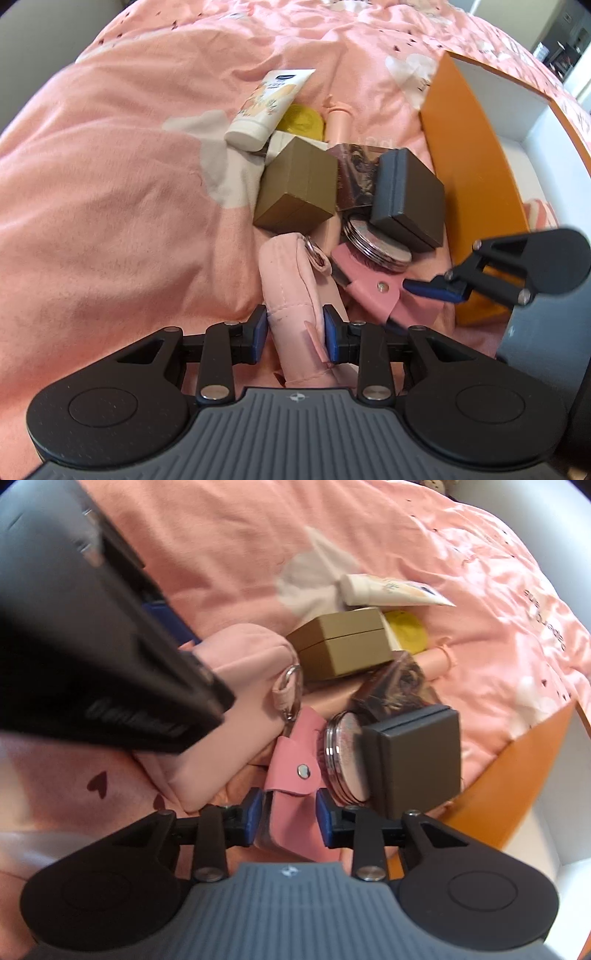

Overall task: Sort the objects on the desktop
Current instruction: 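Grasp the pink pouch with the left gripper while the right gripper reaches the pink card holder, then pinch the pink card holder with the right gripper and lift it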

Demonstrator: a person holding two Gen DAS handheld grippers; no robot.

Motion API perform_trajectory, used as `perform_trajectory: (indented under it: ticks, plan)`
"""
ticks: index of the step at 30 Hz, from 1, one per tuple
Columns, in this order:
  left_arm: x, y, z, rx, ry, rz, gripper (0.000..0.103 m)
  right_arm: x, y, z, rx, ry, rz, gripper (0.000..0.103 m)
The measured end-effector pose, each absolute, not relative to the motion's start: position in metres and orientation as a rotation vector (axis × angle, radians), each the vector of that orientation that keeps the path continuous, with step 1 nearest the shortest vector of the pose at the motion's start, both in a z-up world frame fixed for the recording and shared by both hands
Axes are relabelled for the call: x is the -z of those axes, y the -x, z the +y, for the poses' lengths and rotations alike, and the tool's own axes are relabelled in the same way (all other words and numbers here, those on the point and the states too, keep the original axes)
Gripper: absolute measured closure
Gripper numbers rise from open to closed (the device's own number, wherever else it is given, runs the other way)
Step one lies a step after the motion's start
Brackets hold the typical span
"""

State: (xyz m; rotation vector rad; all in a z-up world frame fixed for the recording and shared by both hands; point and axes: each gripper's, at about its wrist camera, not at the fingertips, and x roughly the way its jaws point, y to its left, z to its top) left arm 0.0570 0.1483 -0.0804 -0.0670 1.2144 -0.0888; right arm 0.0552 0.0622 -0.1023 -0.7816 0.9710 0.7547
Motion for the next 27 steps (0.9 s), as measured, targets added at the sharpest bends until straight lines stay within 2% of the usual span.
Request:
perform_trajectory:
  ticks: [1, 6, 9, 14, 17, 20, 22, 25, 27]
  plan:
    - [0.083, -0.058, 0.15, 0.085, 0.078, 1.219, 0.067, 0.105, -0.054, 0.064, -0.755, 0.79, 0.966, 0.062]
    - [0.086, -0.062, 0.155, 0.092, 0.126, 1.218, 0.067, 0.119, -0.039, 0.073, -0.778, 0.897, 0.93, 0.056]
    - [0.087, -0.062, 0.156, 0.094, 0.138, 1.215, 0.067, 0.121, -0.035, 0.074, -0.768, 0.915, 0.922, 0.049]
    - [0.086, -0.062, 0.157, 0.096, 0.147, 1.21, 0.067, 0.121, -0.025, 0.076, -0.78, 0.948, 0.897, 0.048]
    - [0.087, -0.062, 0.159, 0.091, 0.165, 1.218, 0.067, 0.128, -0.032, 0.075, -0.739, 0.936, 0.937, 0.039]
    - [0.086, -0.061, 0.157, 0.086, 0.146, 1.216, 0.067, 0.124, -0.032, 0.069, -0.704, 0.901, 0.938, 0.047]
    - [0.085, -0.06, 0.154, 0.085, 0.129, 1.21, 0.067, 0.115, -0.024, 0.065, -0.699, 0.895, 0.9, 0.062]
    - [0.084, -0.058, 0.155, 0.082, 0.13, 1.206, 0.067, 0.096, -0.017, 0.056, -0.669, 0.854, 0.848, 0.076]
    - [0.083, -0.058, 0.155, 0.086, 0.136, 1.203, 0.067, 0.082, -0.022, 0.047, -0.653, 0.769, 0.847, 0.08]
